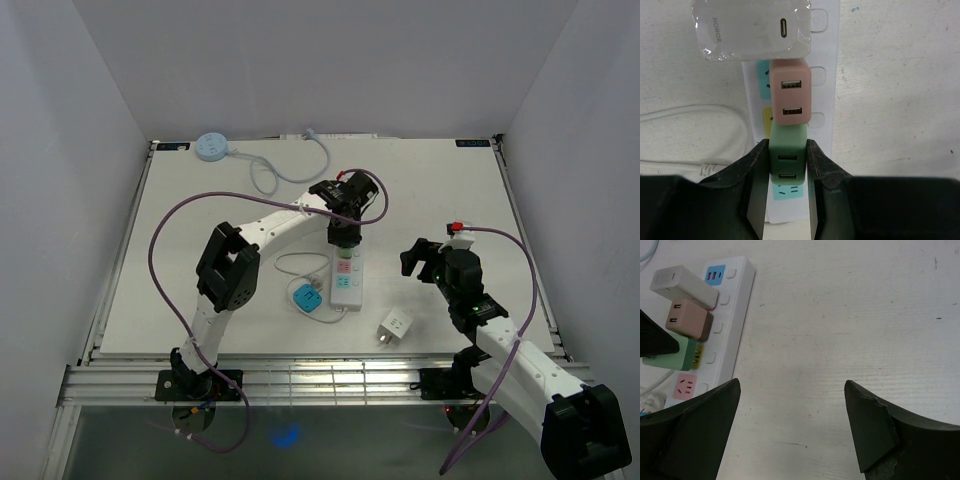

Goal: Insert the plug

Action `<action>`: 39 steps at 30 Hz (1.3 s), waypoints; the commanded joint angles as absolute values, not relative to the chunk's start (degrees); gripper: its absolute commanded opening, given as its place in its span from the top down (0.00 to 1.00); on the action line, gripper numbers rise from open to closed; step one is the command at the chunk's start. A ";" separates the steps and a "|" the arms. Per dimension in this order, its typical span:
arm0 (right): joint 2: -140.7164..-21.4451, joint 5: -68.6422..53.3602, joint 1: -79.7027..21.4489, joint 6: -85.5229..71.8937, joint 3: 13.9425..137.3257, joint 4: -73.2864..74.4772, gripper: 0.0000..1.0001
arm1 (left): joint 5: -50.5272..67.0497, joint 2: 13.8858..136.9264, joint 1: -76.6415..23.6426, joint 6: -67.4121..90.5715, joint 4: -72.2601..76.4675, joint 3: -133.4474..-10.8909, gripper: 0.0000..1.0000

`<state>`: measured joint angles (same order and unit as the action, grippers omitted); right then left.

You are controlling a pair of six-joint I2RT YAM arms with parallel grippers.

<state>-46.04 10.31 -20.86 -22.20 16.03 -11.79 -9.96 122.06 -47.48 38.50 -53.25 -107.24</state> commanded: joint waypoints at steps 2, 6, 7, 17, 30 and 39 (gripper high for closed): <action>-45.00 10.02 -20.39 -22.85 15.73 -14.15 0.11 | -12.30 123.66 -48.16 39.55 -55.37 -108.63 1.00; -44.91 9.76 -20.30 -22.85 15.64 -14.15 0.11 | -12.74 124.71 -48.34 39.90 -56.77 -109.42 1.00; -44.91 9.76 -20.22 -22.94 15.64 -14.15 0.11 | -13.01 125.06 -48.34 40.08 -57.21 -109.68 1.00; -44.39 9.49 -19.86 -23.29 15.38 -14.15 0.11 | -15.29 127.79 -49.75 41.39 -59.06 -110.13 1.00; -44.38 9.23 -19.42 -23.64 15.21 -14.06 0.11 | -15.82 127.44 -50.62 42.45 -56.07 -103.27 1.00; -44.38 9.14 -19.25 -23.64 15.29 -14.15 0.10 | -16.27 125.95 -50.62 42.10 -54.23 -100.28 1.00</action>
